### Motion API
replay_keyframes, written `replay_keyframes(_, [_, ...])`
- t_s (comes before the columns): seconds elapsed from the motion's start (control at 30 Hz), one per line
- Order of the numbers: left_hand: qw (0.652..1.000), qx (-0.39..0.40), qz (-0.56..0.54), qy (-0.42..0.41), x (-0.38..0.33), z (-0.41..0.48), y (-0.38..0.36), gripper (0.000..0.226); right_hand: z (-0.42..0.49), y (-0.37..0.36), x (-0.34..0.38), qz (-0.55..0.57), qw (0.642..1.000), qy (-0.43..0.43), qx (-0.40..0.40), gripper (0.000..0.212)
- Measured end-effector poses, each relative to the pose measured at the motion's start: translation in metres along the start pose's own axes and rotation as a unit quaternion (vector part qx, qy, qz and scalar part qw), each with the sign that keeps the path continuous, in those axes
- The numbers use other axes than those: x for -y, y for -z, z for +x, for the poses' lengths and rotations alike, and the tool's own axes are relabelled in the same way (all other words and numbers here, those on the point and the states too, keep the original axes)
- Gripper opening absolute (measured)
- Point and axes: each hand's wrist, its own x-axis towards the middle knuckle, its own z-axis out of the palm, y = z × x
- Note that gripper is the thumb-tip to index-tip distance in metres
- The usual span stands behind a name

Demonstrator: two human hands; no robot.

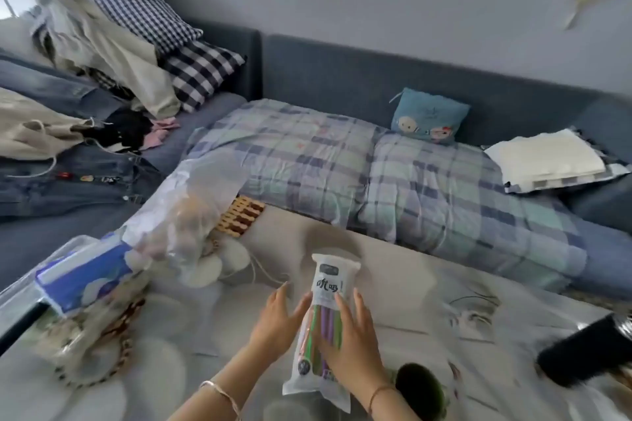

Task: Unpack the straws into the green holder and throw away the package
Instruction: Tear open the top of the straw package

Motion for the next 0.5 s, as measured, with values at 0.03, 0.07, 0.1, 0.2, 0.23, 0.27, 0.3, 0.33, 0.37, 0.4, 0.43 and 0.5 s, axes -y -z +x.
replay_keyframes(0.03, [0.999,-0.006,-0.033,0.000,0.010,0.010,-0.012,0.081,0.009,-0.013,-0.007,0.016,1.000,-0.001,-0.006,0.107])
replay_keyframes(0.07, [0.998,0.006,-0.068,0.014,0.015,0.018,-0.021,0.080,0.017,-0.025,-0.013,0.022,1.000,-0.001,-0.021,0.099])
replay_keyframes(0.1, [0.994,0.010,-0.109,0.018,0.024,0.032,-0.033,0.079,0.028,-0.037,-0.019,0.023,0.999,-0.001,-0.033,0.088])
replay_keyframes(0.2, [0.976,0.017,-0.218,0.012,0.033,0.052,-0.059,0.061,0.054,-0.065,-0.036,0.019,0.998,0.008,-0.056,0.065])
replay_keyframes(0.23, [0.973,0.009,-0.229,-0.006,0.036,0.058,-0.067,0.055,0.062,-0.074,-0.041,0.014,0.998,0.013,-0.056,0.060])
replay_keyframes(0.27, [0.970,0.005,-0.241,-0.018,0.036,0.063,-0.072,0.055,0.068,-0.081,-0.045,0.015,0.998,0.019,-0.055,0.056])
replay_keyframes(0.3, [0.966,0.002,-0.258,-0.035,0.041,0.072,-0.080,0.065,0.074,-0.090,-0.049,0.023,0.998,0.027,-0.061,0.054])
replay_keyframes(0.33, [0.959,-0.003,-0.280,-0.046,0.047,0.082,-0.087,0.078,0.079,-0.095,-0.051,0.031,0.996,0.035,-0.070,0.052])
replay_keyframes(0.37, [0.952,-0.009,-0.300,-0.054,0.055,0.095,-0.095,0.087,0.081,-0.100,-0.053,0.045,0.994,0.047,-0.086,0.050])
replay_keyframes(0.4, [0.946,-0.013,-0.318,-0.061,0.063,0.108,-0.104,0.094,0.081,-0.102,-0.054,0.072,0.991,0.057,-0.099,0.048])
replay_keyframes(0.43, [0.944,-0.019,-0.324,-0.065,0.070,0.118,-0.111,0.100,0.079,-0.104,-0.055,0.103,0.987,0.065,-0.109,0.046])
replay_keyframes(0.5, [0.938,-0.034,-0.340,-0.061,0.072,0.120,-0.116,0.107,0.074,-0.106,-0.054,0.148,0.978,0.085,-0.123,0.045])
